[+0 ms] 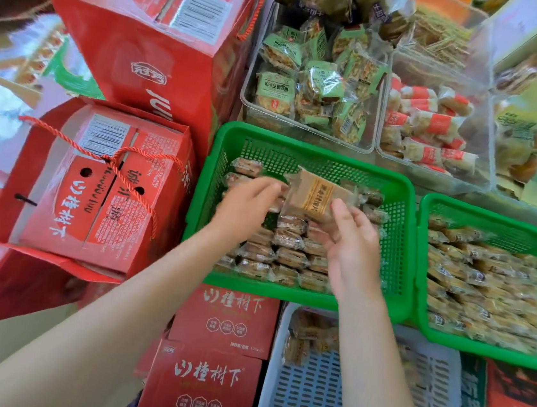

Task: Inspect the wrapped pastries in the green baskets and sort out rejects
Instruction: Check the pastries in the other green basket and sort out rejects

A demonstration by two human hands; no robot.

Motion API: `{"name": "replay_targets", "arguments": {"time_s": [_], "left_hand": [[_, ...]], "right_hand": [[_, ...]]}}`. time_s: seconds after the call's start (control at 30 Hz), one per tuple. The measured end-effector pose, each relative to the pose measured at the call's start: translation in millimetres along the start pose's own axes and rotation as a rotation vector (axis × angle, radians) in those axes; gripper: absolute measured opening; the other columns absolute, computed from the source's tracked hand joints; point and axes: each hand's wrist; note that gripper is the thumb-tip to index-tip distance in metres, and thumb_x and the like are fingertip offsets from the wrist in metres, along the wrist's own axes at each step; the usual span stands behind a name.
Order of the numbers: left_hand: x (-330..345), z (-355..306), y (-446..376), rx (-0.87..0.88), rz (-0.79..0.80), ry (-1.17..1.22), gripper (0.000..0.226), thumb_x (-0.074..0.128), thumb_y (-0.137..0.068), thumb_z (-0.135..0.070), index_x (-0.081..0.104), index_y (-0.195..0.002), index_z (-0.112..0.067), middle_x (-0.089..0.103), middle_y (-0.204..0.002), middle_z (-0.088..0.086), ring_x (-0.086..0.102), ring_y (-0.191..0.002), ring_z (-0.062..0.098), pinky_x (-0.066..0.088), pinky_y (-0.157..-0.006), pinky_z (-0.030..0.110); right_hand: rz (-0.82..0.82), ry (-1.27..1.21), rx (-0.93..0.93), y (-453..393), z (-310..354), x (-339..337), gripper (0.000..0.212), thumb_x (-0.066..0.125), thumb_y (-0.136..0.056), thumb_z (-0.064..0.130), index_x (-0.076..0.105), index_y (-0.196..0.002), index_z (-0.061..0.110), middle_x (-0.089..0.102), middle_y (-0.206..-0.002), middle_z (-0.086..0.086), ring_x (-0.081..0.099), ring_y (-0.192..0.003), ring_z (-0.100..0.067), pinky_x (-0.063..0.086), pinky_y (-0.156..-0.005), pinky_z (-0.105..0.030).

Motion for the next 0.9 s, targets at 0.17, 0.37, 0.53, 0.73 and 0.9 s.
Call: {"name": "replay_targets", "arguments": {"time_s": [0.17,0.37,0.53,0.73,0.9], "left_hand": [[4.8,-24.5,78.9,-0.048,-0.064,0.587,0.024,0.060,-0.100,-0.029,0.067,-0.121,-0.022,0.071,-0.115,0.008,0.071,-0.103,0.021,0.061,-0.070,0.035],[0.9,-28.1,146.0,-0.137,-0.117,0.792,0.005,0.069,-0.093,-0.020,0.069,-0.094,-0.015,0.071,-0.098,0.008,0.070,-0.089,0.018,0.059,-0.066,0.032],[-7.3,-28.4,181.8,-0.099,0.027,0.783,0.012,0.062,-0.096,-0.023,0.064,-0.088,-0.015,0.069,-0.091,0.005,0.067,-0.085,0.016,0.060,-0.072,0.034],[4.8,-37.7,208.2,0.057,-0.002,0.639,0.015,0.053,-0.103,-0.016,0.057,-0.090,-0.010,0.070,-0.085,0.002,0.067,-0.073,0.009,0.053,-0.060,0.019],[18.6,-39.5,219.7,0.210,-0.190,0.344,0.023,0.050,-0.105,-0.015,0.052,-0.082,-0.015,0.059,-0.063,-0.004,0.053,-0.056,0.012,0.042,-0.049,0.023]], "right_hand": [[0.082,0.088,-0.077,59.5,1.9,-10.1,0.025,0.069,-0.090,0.024,0.052,-0.105,0.013,0.071,-0.103,-0.005,0.068,-0.091,-0.022,0.058,-0.074,-0.036],[0.206,-0.002,-0.106,115.8,3.8,-17.8,0.020,0.056,-0.089,0.036,0.055,-0.094,0.017,0.067,-0.090,-0.004,0.062,-0.083,-0.022,0.048,-0.072,-0.034],[0.371,-0.326,-0.016,154.5,6.7,-29.3,0.015,0.049,-0.096,0.024,0.054,-0.083,0.019,0.067,-0.093,-0.006,0.062,-0.088,-0.025,0.046,-0.075,-0.037],[0.246,-0.434,-0.002,179.4,7.0,-45.2,0.017,0.051,-0.095,0.019,0.054,-0.079,0.021,0.070,-0.094,-0.005,0.066,-0.088,-0.023,0.045,-0.076,-0.036],[-0.047,0.277,-0.416,193.5,5.1,-56.8,0.020,0.048,-0.105,0.019,0.056,-0.087,0.015,0.043,-0.063,-0.003,0.036,-0.054,-0.017,0.028,-0.051,-0.030]]}}
Point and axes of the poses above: each hand's wrist, its own y-axis away from the middle knuckle, its own x-axis out of the palm, z = x × y
